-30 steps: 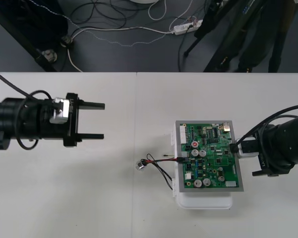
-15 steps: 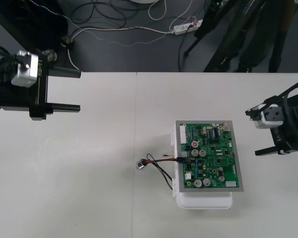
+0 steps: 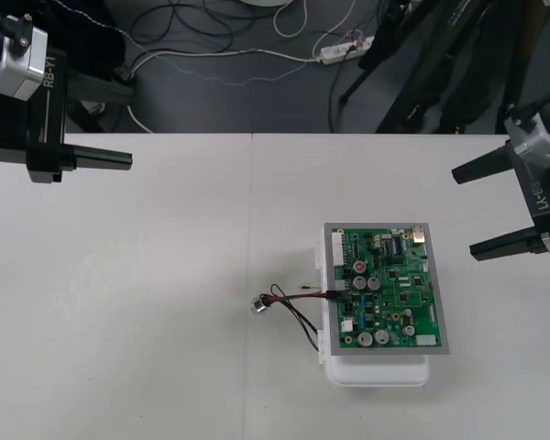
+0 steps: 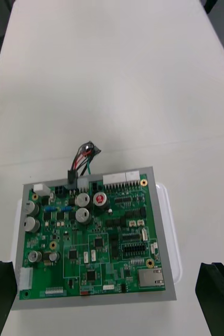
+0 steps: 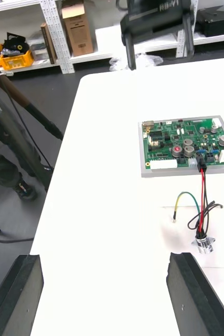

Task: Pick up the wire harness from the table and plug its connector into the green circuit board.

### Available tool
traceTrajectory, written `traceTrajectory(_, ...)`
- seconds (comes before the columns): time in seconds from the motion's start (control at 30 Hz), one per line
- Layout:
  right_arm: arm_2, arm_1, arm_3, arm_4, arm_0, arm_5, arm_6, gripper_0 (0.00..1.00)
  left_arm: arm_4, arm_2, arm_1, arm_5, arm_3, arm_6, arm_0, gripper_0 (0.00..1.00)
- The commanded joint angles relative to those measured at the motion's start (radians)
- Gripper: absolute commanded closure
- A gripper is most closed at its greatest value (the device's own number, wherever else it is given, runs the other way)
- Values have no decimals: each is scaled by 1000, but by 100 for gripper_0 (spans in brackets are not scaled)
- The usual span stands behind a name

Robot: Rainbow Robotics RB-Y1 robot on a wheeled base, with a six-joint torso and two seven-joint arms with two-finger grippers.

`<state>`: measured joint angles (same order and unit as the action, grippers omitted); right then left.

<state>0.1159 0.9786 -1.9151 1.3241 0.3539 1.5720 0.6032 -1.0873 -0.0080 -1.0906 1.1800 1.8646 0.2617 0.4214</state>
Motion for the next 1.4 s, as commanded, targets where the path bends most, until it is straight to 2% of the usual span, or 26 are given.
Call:
traceTrajectory(0.03,94,42,-87,-83,30,-1,144,0,24,43,-58,-26,22,-21,37,30)
traceTrajectory(0.23,103,40,-91,-168,28,-9,239,0,27,46,-61,-26,24,-1,37,31)
traceTrajectory(0.73,108,38,-105,-237,-3,-17,224,0,70,74,-61,46,13,211,37,31)
traceTrajectory(1.2,114,38,-147,-258,-32,-17,-36,0,67,72,-61,47,13,203,14,31)
traceTrajectory(1.4,114,38,-142,-256,-41,-17,-60,0,67,72,-61,47,13,203,14,30)
